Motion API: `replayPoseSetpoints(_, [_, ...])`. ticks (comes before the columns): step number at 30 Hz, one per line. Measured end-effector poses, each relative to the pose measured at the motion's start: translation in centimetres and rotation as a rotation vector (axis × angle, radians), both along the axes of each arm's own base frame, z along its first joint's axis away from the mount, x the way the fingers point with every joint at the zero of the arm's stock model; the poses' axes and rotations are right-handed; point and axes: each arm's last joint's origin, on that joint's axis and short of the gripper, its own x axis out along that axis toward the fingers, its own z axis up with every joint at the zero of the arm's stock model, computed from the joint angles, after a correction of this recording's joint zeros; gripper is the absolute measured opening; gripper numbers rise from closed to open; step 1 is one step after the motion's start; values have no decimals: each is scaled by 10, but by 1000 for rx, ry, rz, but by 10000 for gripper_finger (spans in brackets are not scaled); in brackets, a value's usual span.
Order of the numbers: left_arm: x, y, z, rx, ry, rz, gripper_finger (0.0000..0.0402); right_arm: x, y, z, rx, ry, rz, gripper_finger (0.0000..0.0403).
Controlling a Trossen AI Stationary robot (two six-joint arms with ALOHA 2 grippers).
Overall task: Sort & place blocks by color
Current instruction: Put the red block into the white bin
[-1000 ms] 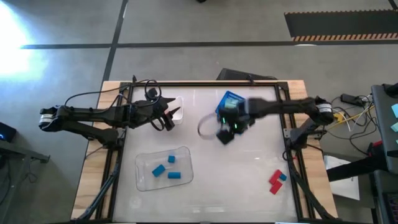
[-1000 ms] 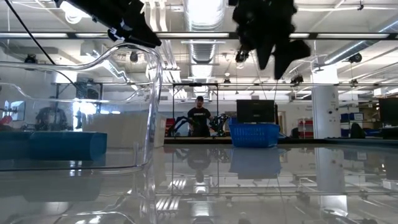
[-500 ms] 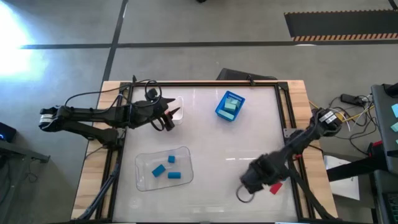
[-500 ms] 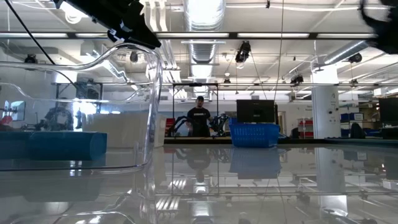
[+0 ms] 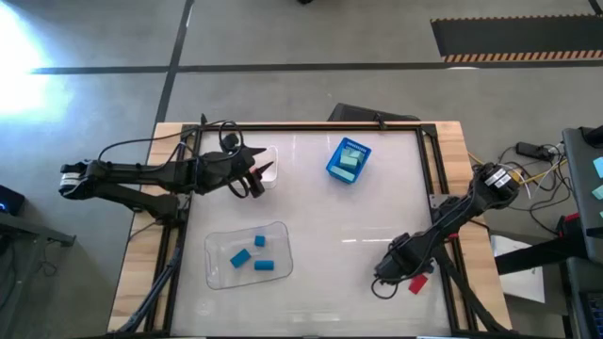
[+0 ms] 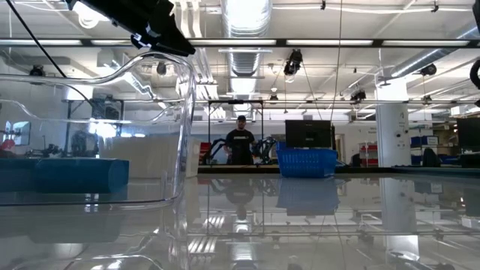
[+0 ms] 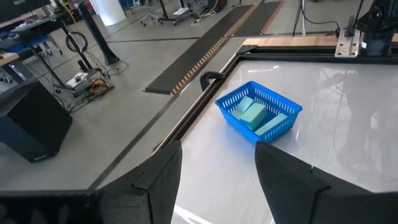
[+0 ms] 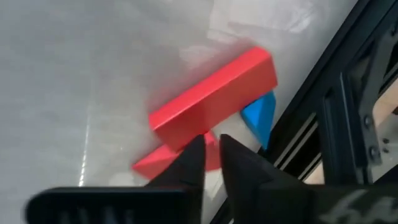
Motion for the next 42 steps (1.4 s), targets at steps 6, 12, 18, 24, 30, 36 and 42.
replayPoseSetpoints(6, [0, 0, 0, 0, 1, 0, 187, -2, -3, -9, -36, -49, 12, 10])
replayPoseSetpoints(12, [0, 0, 0, -1, 0, 1, 187, 0, -5, -18, -39, -61, 16, 8])
replayPoseSetpoints(18, [0, 0, 0, -1, -1, 1, 187, 23, -13, -1, -160, -250, 35, 9])
replayPoseSetpoints(24, [0, 0, 0, -1, -2, 1, 187, 45, -26, 21, -212, -410, 146, 9])
replayPoseSetpoints(30, [0, 0, 0, -1, -7, 1, 187, 59, -29, 36, -31, -517, 643, 31])
replayPoseSetpoints(36, [0, 0, 0, -1, -6, 1, 187, 54, -32, 31, 87, -432, 1076, 107])
replayPoseSetpoints(42, [0, 0, 0, 0, -6, 1, 187, 49, -24, 13, 198, -353, 1349, 182])
